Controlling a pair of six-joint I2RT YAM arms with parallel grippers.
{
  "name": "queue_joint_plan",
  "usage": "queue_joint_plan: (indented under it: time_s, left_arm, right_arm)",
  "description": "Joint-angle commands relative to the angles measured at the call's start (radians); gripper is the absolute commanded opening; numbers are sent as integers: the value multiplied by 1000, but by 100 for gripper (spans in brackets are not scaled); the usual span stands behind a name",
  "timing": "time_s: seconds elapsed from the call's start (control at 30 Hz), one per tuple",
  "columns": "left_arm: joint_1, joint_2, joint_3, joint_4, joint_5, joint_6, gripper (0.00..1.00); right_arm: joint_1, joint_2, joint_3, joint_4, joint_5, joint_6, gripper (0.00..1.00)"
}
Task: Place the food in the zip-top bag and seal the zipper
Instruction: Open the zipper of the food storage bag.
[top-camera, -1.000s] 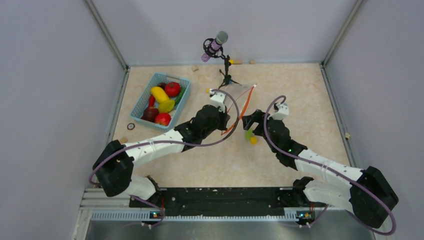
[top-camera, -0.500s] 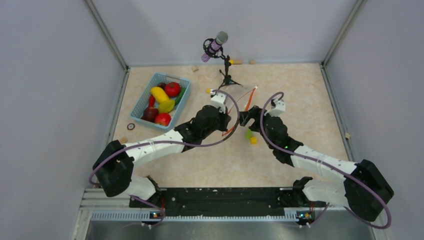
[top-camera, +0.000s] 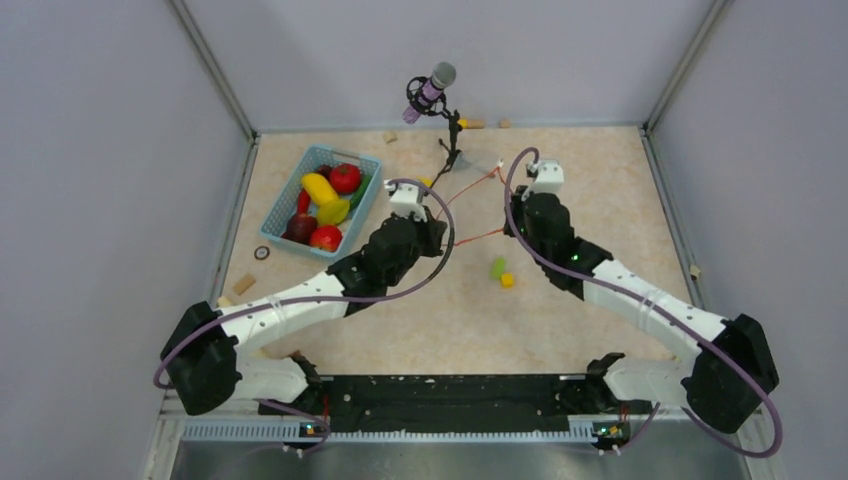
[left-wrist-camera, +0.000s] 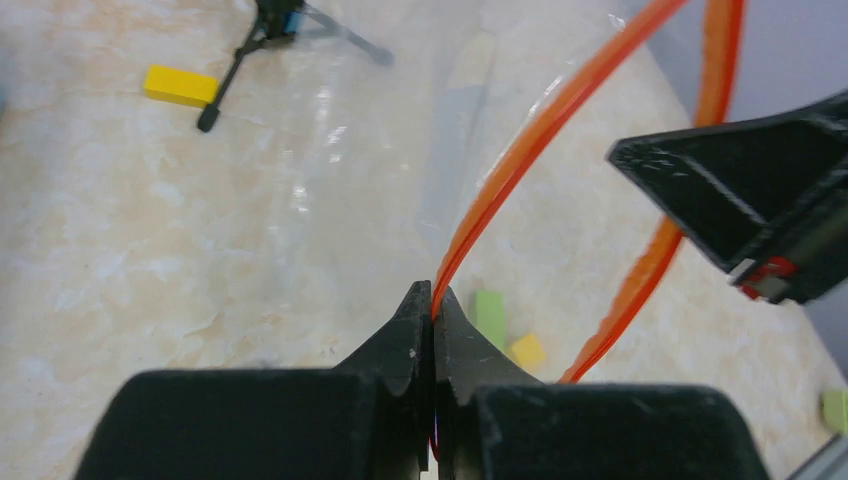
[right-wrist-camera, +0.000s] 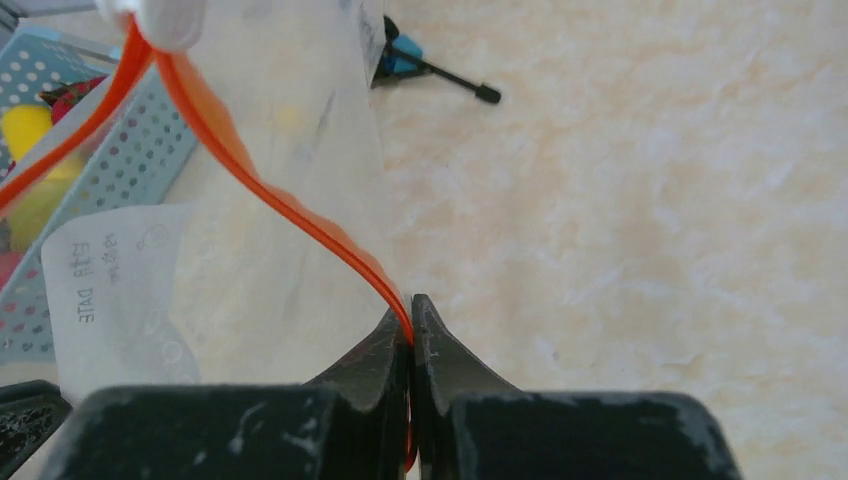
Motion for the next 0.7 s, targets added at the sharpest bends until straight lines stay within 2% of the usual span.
queue_joint_plan:
  time_s: [0.0, 0.13, 0.23, 0.3, 0.4, 0.47, 0.53, 0.6, 0.67]
  left_arm:
    - [1, -49, -22, 57, -201, -135, 0]
    - [1, -25, -7, 46, -295, -214, 0]
    - [2, 12, 2, 26, -359, -288, 0]
    - [9, 47, 6, 53, -339, -315, 7]
    - [12, 114, 37, 96, -221, -309, 22]
    - [13, 153, 74, 89, -137, -274, 41]
    - [13, 171, 97, 68, -91, -250, 62]
    - [13, 165, 90, 62, -78, -232, 78]
    - [13, 144, 65, 74, -82, -222, 86]
  right_arm:
    - [-21, -28, 256, -328, 42, -271, 0]
    - [-19, -14, 403, -511, 22, -285, 0]
    - [-18, -36, 437, -600, 21, -305, 0]
    - [-19, -46, 448, -623, -92, -391, 0]
    - [-17, -1, 507, -688, -282, -489, 0]
    - [-6, 56, 565, -732, -336, -549, 0]
    - [17, 125, 615, -755, -267, -591, 0]
    - [26, 209, 672, -788, -172, -598, 0]
    - [26, 294, 717, -806, -63, -579, 0]
